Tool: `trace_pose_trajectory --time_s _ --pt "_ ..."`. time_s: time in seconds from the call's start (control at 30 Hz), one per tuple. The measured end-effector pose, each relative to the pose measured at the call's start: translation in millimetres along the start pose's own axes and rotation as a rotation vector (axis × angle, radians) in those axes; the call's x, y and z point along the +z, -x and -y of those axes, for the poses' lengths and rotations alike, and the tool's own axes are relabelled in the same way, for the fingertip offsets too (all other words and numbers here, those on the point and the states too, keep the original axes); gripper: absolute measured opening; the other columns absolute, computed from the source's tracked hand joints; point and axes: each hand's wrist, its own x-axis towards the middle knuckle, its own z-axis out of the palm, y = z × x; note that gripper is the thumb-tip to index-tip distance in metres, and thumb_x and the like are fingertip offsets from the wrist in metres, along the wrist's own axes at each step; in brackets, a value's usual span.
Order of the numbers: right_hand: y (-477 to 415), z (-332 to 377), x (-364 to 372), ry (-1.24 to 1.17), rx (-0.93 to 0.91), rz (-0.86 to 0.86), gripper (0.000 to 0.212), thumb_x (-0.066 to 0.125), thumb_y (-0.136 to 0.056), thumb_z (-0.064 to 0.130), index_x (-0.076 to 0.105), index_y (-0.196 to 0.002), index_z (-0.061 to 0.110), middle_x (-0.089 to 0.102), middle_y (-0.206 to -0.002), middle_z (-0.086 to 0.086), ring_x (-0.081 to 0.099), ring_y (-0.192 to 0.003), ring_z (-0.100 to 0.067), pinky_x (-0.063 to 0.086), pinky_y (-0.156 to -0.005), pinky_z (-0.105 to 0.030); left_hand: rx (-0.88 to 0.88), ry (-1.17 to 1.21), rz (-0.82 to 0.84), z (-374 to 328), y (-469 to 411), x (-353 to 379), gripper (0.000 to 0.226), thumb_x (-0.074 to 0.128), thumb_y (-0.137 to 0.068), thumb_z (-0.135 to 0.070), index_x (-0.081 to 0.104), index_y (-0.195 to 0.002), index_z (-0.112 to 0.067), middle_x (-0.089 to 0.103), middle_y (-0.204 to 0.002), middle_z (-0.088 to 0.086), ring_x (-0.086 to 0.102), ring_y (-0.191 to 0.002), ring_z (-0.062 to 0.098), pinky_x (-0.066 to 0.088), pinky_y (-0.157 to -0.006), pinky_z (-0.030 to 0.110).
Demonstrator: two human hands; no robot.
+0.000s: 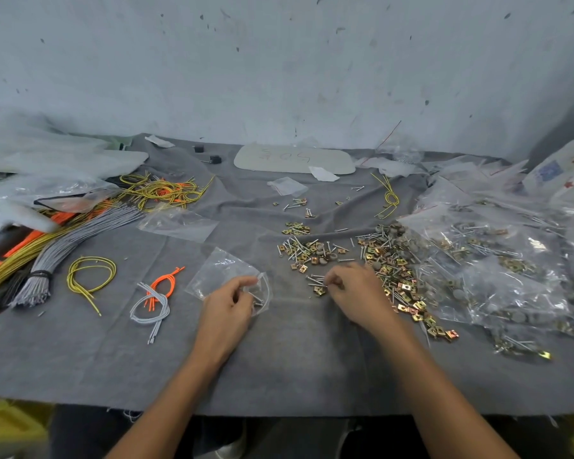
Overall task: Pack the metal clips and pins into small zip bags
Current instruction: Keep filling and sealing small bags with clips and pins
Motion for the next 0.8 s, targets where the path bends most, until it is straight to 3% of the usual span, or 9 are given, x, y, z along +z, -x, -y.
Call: trace_pose_trajectory --time_s 0.13,0.33,0.47,0.57,0.63,0.8 --pt "1.1 -0.7 4.2 0.052 -0.016 0.003 0.010 0.059 -0.098 0.028 0.065 -0.099 0.036 0.058 -0.117 0.006 0.043 -0.112 -0.022 0.040 -0.095 -0.038 0.001 -0.003 0.006 -0.1 0.5 -0.1 0.036 0.052 -0.091 -0.005 0.073 -0.113 -0.024 0.065 -0.067 0.006 0.048 -0.053 0.010 0.042 -0.058 0.030" --pt "-4.4 1.0 1.8 0.138 -0.033 0.021 0.011 0.049 -0.102 0.030 0.060 -0.102 0.030 0.056 -0.118 0.003 0.042 -0.113 -0.023 0.034 -0.095 -0.035 0.012 0.011 0.005 -0.3 0.3 -0.5 0.037 0.050 -0.086 -0.016 0.073 -0.114 -0.023 0.065 -0.072 0.013 0.049 -0.056 0.011 0.043 -0.060 0.031" --pt "7.1 18.1 8.1 -0.076 -0.089 -0.111 0.013 0.047 -0.103 0.028 0.060 -0.097 0.025 0.053 -0.106 0.004 0.042 -0.104 -0.021 0.037 -0.090 -0.036 0.013 0.002 0.006 -0.2 -0.3 0.5 0.035 0.051 -0.089 -0.010 0.073 -0.113 -0.023 0.062 -0.064 0.000 0.049 -0.054 0.010 0.042 -0.059 0.030" --pt "24.5 45.8 23.3 -0.303 -0.206 -0.116 0.010 0.054 -0.100 0.024 0.062 -0.095 0.021 0.051 -0.099 0.008 0.047 -0.095 -0.016 0.040 -0.084 -0.030 0.023 -0.013 0.002 0.1 -0.9 -0.2 0.037 0.052 -0.091 -0.004 0.073 -0.114 -0.023 0.064 -0.066 -0.005 0.052 -0.057 0.012 0.046 -0.062 0.032" --pt "30.5 61.1 37.0 -0.335 -0.258 -0.094 0.009 0.058 -0.099 0.022 0.064 -0.096 0.017 0.050 -0.097 0.008 0.048 -0.093 -0.015 0.039 -0.083 -0.027 0.029 -0.018 0.000 0.1 -0.8 -0.4 0.036 0.052 -0.091 -0.003 0.073 -0.114 -0.022 0.065 -0.069 -0.005 0.055 -0.060 0.011 0.048 -0.066 0.034" --pt "27.5 81.2 62.4 -0.257 -0.225 -0.090 0.016 0.056 -0.100 0.029 0.064 -0.104 0.016 0.056 -0.107 -0.003 0.050 -0.102 -0.022 0.042 -0.088 -0.037 0.025 -0.004 0.009 -0.5 0.2 0.8 0.036 0.051 -0.091 -0.004 0.073 -0.113 -0.022 0.069 -0.077 -0.008 0.061 -0.066 0.003 0.049 -0.070 0.031"
